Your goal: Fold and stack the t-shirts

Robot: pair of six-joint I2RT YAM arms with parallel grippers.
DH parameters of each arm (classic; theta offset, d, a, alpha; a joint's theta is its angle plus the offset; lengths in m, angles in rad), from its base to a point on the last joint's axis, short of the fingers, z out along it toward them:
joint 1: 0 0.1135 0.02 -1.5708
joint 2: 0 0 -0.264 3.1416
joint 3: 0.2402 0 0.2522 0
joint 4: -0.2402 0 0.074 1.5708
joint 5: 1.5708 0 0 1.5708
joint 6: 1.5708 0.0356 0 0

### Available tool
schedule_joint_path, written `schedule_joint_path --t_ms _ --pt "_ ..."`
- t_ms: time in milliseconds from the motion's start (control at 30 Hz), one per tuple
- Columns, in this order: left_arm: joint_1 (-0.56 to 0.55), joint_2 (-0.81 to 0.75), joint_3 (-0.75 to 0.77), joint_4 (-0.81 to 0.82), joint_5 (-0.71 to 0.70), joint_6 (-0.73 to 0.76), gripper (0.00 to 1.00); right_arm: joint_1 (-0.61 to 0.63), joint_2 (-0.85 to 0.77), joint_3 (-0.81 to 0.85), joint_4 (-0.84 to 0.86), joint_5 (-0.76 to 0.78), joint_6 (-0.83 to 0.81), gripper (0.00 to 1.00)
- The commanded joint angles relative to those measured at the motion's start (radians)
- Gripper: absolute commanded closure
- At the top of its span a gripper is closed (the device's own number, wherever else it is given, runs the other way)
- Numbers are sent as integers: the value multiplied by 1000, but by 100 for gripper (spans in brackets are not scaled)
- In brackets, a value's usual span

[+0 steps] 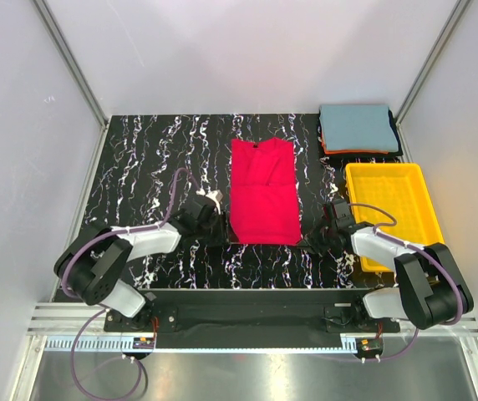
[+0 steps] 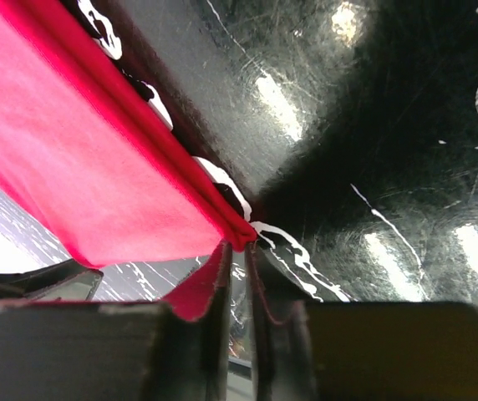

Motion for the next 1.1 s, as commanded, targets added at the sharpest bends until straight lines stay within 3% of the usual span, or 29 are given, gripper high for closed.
schedule_joint_path --t_ms 0,100,167,200,233,467,867,1067 --pt "-5 42 -12 -45 -42 14 60 10 10 -23 -21 89 -18 90" --pt "-5 33 -17 -52 -50 15 73 10 6 -24 -21 95 -27 100" --pt "-7 16 -13 -52 -64 18 83 10 0 -20 -20 101 -49 100" --pt "-8 8 -10 -85 -68 27 96 11 -13 -18 -21 107 -59 100" --pt "-10 -13 -1 -98 -76 32 100 11 -23 -14 -32 113 -78 100" --pt "-62 -163 56 -242 -148 66 100 26 -233 9 -174 158 -121 100" --pt "-174 -384 161 -461 -200 -6 100 79 -589 127 -516 208 -161 100" --pt "-185 -389 186 -487 -254 -25 100 80 -617 184 -549 222 -176 100"
